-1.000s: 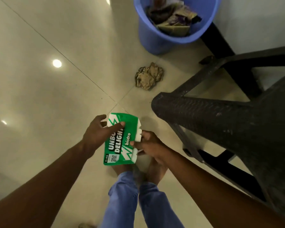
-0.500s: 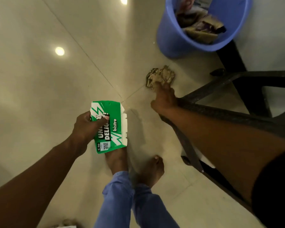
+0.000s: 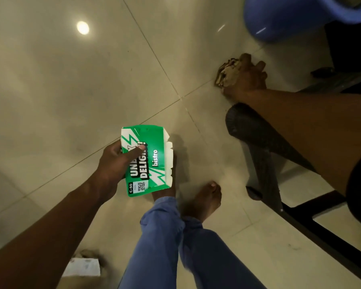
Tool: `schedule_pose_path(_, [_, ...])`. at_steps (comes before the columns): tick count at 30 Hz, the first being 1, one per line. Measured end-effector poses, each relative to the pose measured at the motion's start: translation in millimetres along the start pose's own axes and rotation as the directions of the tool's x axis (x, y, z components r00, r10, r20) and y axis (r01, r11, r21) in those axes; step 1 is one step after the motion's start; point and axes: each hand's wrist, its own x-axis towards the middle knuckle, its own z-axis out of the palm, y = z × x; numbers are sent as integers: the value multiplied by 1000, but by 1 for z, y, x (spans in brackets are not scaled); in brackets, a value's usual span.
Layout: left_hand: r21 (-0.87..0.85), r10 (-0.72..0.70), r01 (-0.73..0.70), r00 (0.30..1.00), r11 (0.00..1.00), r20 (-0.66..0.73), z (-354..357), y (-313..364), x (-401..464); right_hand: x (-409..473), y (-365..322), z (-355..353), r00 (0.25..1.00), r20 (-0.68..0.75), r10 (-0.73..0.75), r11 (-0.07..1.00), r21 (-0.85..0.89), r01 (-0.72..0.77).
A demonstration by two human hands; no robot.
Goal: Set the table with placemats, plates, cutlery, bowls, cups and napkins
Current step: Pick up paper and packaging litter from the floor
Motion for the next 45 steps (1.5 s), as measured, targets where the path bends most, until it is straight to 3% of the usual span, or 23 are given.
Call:
schedule_pose_path(3, [-20, -33, 33, 999, 999, -6, -6, -8, -4, -16, 1, 14, 1000, 9, -3, 1000, 29, 3])
schedule_pose_path(8, [-43, -40, 36, 996, 998, -77, -1, -8, -12, -76, -20, 20, 995, 87, -52, 963, 267, 27])
schedule_pose_path(11, [-151, -52, 30, 988, 988, -144, -7, -2, -33, -142, -50, 13, 970, 120, -210, 914, 376, 151])
schedule_pose_path(15, [-308, -50, -6, 984, 951, -172, -20, 25, -84, -239, -89, -30, 873, 147, -466, 827, 424, 370])
schedule_pose_path(17, [-369, -58, -6, 985, 930, -161, -15, 36, -92, -270, -92, -35, 839, 207, -503, 812, 446, 376])
schedule_pose_path(21, [-528, -54, -46, 984, 848, -171, -32, 54, -149, -342, -118, -66, 728, 309, -613, 781, 380, 496])
schedule_pose_path(23, [-625, -59, -11, 994, 781, -91, -26, 56, -162, -352, -115, -70, 732, 314, -605, 791, 341, 508])
schedule_pose_path(25, [-688, -3, -46, 997, 724, -71, -37, 49, -202, -384, -127, -85, 686, 311, -658, 752, 303, 585])
schedule_pose_path(26, [-663, 23, -49, 999, 747, -48, -32, 50, -203, -384, -123, -87, 705, 292, -646, 763, 287, 579])
schedule_pose_path(28, [-647, 43, -127, 989, 752, -144, -43, 34, -243, -419, -129, -98, 604, 290, -742, 667, 230, 709])
schedule_pose_path(29, [-602, 41, -116, 990, 790, -137, -36, 32, -240, -415, -123, -98, 614, 272, -741, 666, 184, 723])
schedule_pose_path(30, [-615, 10, -134, 980, 777, -201, -40, 9, -273, -445, -124, -97, 522, 312, -794, 580, 132, 804])
schedule_pose_path(31, [-618, 5, -144, 975, 773, -220, -37, -1, -284, -451, -118, -95, 482, 345, -805, 541, 93, 836])
schedule_pose_path(32, [-605, -17, -118, 977, 787, -213, -30, -1, -283, -444, -109, -95, 495, 370, -786, 552, 61, 831])
schedule_pose_path(35, [-707, -120, -150, 941, 691, -317, -37, -71, -335, -493, -104, -72, 282, 546, -789, 335, -4, 942])
schedule_pose_path(36, [-721, -144, -160, 929, 674, -342, -37, -86, -340, -499, -105, -68, 255, 573, -778, 316, 7, 949])
schedule_pose_path(40, [-794, -294, -130, 884, 593, -364, -33, -166, -367, -523, -102, -39, 245, 628, -739, 300, -19, 954])
schedule_pose_path(45, [-837, -414, -83, 840, 542, -352, -28, -281, -397, -552, -101, 17, 285, 653, -701, 293, -100, 951])
